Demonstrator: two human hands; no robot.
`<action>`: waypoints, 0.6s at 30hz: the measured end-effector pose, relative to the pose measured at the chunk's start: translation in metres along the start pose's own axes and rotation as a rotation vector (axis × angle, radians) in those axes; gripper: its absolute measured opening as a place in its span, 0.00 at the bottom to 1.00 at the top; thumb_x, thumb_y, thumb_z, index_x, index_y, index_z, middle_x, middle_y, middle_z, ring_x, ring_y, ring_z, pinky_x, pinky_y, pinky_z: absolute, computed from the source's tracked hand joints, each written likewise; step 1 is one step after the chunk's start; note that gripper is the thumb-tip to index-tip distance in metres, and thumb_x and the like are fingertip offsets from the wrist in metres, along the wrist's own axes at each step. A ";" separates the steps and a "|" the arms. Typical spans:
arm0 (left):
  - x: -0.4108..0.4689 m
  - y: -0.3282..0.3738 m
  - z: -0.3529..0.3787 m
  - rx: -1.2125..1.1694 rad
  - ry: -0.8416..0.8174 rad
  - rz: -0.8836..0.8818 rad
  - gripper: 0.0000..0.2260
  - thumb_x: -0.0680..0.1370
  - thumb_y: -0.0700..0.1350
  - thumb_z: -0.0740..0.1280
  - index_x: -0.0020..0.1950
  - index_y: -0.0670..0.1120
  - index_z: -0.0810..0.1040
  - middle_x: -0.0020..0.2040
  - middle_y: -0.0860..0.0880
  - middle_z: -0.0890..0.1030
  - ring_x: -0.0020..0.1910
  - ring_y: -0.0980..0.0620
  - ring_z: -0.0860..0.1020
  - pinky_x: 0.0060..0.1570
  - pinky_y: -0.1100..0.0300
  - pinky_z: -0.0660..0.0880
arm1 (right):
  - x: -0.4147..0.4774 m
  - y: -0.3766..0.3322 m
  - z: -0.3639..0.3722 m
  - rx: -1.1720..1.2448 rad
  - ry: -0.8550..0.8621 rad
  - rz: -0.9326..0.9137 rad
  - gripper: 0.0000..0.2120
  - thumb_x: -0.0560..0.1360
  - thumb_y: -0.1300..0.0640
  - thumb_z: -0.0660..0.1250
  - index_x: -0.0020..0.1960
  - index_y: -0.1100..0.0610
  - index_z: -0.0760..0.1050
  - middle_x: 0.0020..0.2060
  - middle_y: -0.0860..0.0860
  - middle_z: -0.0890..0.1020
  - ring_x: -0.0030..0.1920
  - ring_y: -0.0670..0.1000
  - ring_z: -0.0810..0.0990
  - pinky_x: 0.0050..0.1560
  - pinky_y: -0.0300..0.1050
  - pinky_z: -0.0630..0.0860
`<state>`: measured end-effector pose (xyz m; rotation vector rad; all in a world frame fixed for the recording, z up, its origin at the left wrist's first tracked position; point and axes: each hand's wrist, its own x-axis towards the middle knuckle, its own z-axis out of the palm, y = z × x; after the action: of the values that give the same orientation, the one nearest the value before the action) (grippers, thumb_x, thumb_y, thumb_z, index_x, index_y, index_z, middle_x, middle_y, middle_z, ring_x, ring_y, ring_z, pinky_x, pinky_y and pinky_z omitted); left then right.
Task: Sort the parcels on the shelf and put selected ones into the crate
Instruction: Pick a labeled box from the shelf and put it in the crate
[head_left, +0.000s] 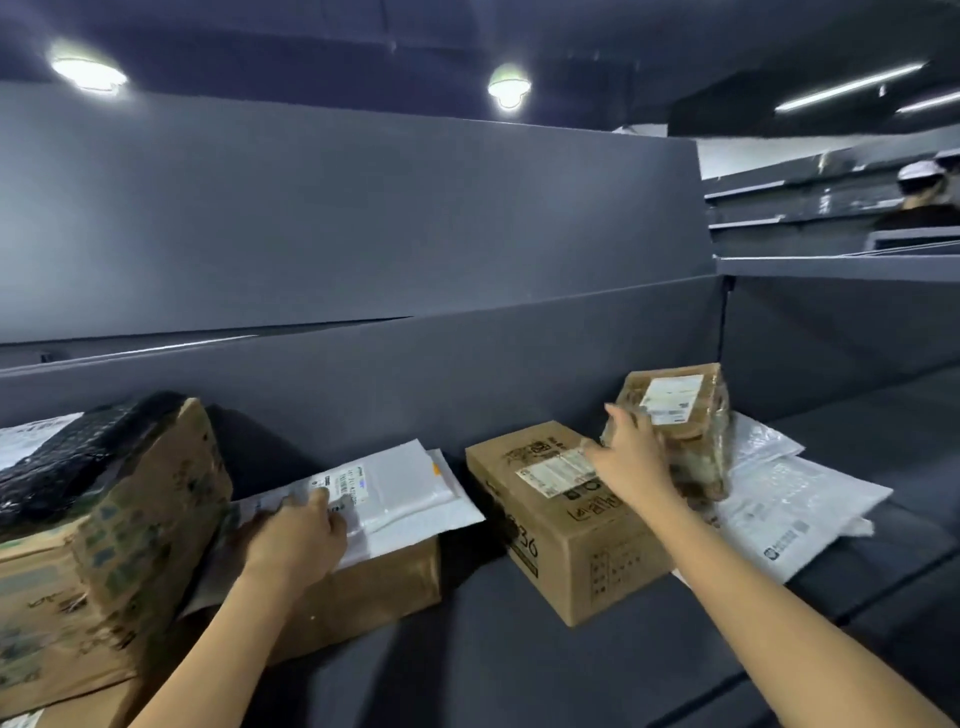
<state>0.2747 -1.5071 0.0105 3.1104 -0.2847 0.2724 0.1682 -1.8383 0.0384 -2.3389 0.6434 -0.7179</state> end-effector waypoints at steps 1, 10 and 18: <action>0.003 0.002 0.000 0.025 0.001 0.026 0.19 0.81 0.50 0.51 0.69 0.45 0.66 0.68 0.40 0.70 0.65 0.40 0.71 0.61 0.51 0.71 | 0.003 0.014 -0.012 0.004 0.049 0.064 0.30 0.76 0.49 0.66 0.74 0.55 0.61 0.73 0.58 0.59 0.72 0.62 0.58 0.71 0.57 0.59; 0.028 -0.002 0.017 0.397 0.048 0.222 0.22 0.80 0.36 0.50 0.74 0.44 0.58 0.69 0.36 0.66 0.63 0.32 0.67 0.56 0.46 0.66 | 0.016 0.092 -0.038 0.513 0.105 0.625 0.43 0.69 0.42 0.72 0.73 0.61 0.55 0.71 0.63 0.60 0.68 0.65 0.64 0.64 0.59 0.68; 0.026 -0.006 0.018 0.638 0.109 0.367 0.22 0.80 0.36 0.49 0.74 0.42 0.57 0.70 0.35 0.63 0.66 0.31 0.62 0.57 0.42 0.61 | 0.051 0.121 -0.007 0.875 0.056 0.804 0.60 0.45 0.28 0.77 0.69 0.47 0.54 0.66 0.59 0.68 0.61 0.63 0.72 0.45 0.55 0.79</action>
<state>0.3041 -1.5058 -0.0028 3.6103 -0.9398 0.6495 0.1696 -1.9561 -0.0203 -1.1260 0.9570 -0.5180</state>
